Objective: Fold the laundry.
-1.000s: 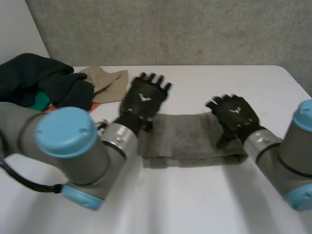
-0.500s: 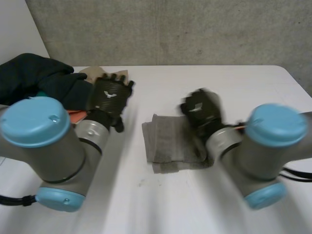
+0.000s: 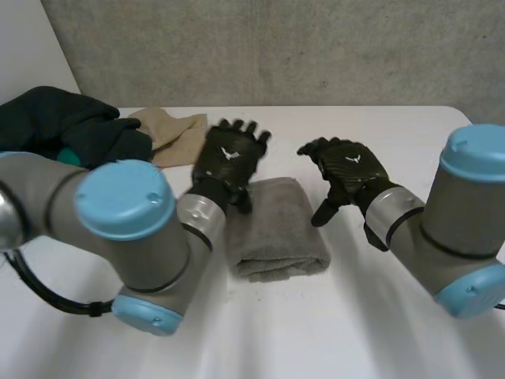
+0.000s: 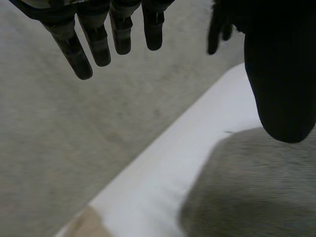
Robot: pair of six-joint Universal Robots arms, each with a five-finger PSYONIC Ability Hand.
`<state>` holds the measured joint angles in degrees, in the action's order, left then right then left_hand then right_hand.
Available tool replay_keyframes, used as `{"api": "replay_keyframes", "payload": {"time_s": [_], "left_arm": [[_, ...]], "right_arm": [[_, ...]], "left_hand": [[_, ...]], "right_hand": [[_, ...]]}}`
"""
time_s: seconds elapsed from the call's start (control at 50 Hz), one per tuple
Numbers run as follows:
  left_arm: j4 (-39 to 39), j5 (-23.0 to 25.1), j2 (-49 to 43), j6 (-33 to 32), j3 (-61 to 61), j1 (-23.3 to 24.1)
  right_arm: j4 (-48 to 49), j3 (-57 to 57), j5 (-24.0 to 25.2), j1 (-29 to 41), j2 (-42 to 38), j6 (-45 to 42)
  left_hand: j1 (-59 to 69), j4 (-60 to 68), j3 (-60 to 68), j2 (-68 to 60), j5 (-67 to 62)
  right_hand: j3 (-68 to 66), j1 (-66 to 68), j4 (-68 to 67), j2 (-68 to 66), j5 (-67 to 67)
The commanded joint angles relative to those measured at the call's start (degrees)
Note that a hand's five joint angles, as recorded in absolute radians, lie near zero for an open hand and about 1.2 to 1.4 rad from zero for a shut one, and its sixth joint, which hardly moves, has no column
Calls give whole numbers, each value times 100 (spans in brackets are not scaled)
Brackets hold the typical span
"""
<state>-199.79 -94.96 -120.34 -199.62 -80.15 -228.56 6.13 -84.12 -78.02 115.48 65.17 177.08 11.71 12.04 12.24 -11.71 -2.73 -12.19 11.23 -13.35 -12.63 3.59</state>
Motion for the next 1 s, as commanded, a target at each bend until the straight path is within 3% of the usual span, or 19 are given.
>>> {"api": "replay_keyframes", "payload": {"time_s": [0.02, 0.18, 0.32, 0.4, 0.52, 0.62, 0.66, 0.74, 0.9, 1.0], "left_arm": [[659, -381, -507, 38, 96, 22], [1188, -488, -815, -33, 140, -49], [1399, -32, -719, -121, 254, -49], [1399, 443, -254, -112, 245, -92], [1443, 1356, 713, -68, 166, -540], [1671, 2393, 942, 90, 122, -795], [1907, 2962, 1021, 177, 96, -927], [2189, 3588, 1136, 239, 70, -1112], [2243, 3748, 1189, 239, 61, -1095], [2225, 3748, 1198, 231, 17, -1095]], "right_arm": [[-1245, 1203, 191, 27, -1084, -60], [-1834, 1837, 174, 54, -1902, -541], [-1712, 1645, -213, 10, -1473, -728], [-863, 743, -354, -17, -771, -378], [159, -455, -363, -324, -137, 159], [292, -1045, -187, -465, -39, 511], [309, -1177, 23, -465, -48, 617], [494, -1213, 445, -430, -293, 705], [863, -818, 578, -228, -909, 942], [863, -396, 508, -17, -1304, 960]], "left_hand": [[187, 154, 134, -187, -85], [153, 120, 101, -154, -51], [153, 120, 101, -154, -51], [153, 120, 101, -154, -51], [170, 137, 117, -171, -68], [187, 154, 134, -187, -84], [220, 187, 168, -221, -118], [288, 255, 235, -288, -185], [288, 255, 235, -288, -186], [288, 255, 235, -288, -186]], "right_hand": [[219, -123, 335, 263, -359], [219, -123, 335, 263, -359], [219, -123, 335, 263, -359], [219, -123, 335, 263, -359], [219, -123, 335, 263, -359], [219, -123, 335, 263, -359], [219, -123, 335, 263, -359], [219, -123, 335, 263, -359], [77, 19, 193, 120, -217], [-914, 1010, -798, -870, 774]]}}
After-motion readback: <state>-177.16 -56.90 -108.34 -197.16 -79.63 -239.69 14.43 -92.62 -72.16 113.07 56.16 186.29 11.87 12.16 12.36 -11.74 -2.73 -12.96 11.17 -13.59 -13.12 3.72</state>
